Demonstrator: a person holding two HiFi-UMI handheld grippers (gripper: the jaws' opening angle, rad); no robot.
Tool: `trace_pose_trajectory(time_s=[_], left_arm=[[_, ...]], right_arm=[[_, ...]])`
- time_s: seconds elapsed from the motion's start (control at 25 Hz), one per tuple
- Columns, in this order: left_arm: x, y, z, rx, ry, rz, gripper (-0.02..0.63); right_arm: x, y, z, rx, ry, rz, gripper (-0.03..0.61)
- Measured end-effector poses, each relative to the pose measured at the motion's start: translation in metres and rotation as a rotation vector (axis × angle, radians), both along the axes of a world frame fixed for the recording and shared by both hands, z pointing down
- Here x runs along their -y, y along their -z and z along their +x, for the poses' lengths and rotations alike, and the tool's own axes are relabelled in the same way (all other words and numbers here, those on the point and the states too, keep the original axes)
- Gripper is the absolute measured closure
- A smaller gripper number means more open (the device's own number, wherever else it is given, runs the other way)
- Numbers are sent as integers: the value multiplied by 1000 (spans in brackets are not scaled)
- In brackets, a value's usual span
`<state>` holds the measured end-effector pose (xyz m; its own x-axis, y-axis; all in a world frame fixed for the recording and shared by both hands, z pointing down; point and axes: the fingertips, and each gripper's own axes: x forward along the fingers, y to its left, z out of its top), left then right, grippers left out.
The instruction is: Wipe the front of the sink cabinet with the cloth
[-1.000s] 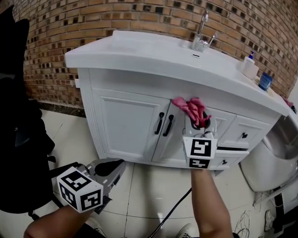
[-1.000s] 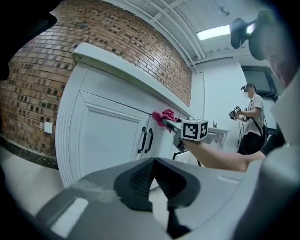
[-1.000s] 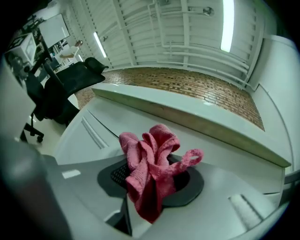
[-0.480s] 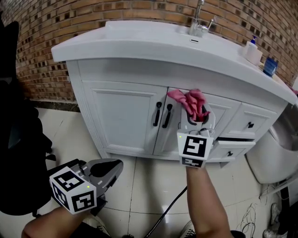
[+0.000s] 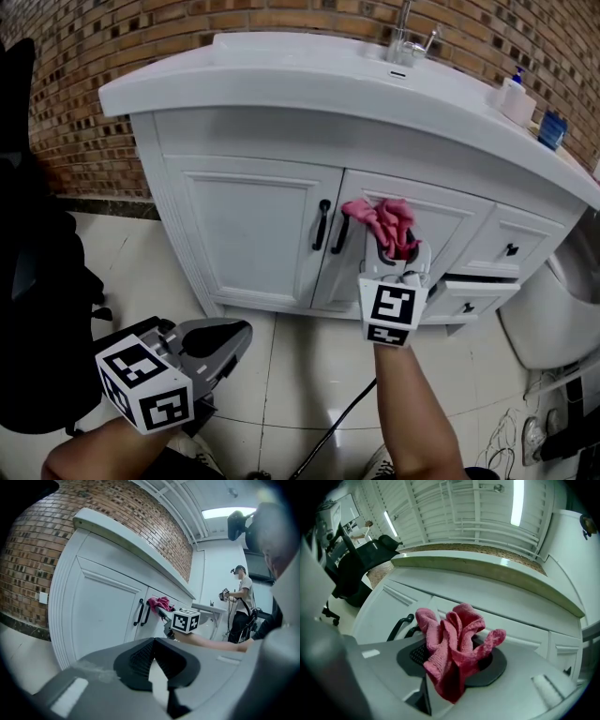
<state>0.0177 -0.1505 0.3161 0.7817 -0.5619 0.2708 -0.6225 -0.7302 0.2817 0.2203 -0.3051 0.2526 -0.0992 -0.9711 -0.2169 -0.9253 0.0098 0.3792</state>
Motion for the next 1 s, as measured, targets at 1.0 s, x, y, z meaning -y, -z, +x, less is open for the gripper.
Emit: trace_pose_trajectory(time_s=[1.0], left_arm=[[6, 0, 2, -20, -1, -6, 609]], right_arm=[[3, -147, -11, -129, 9, -168, 413]])
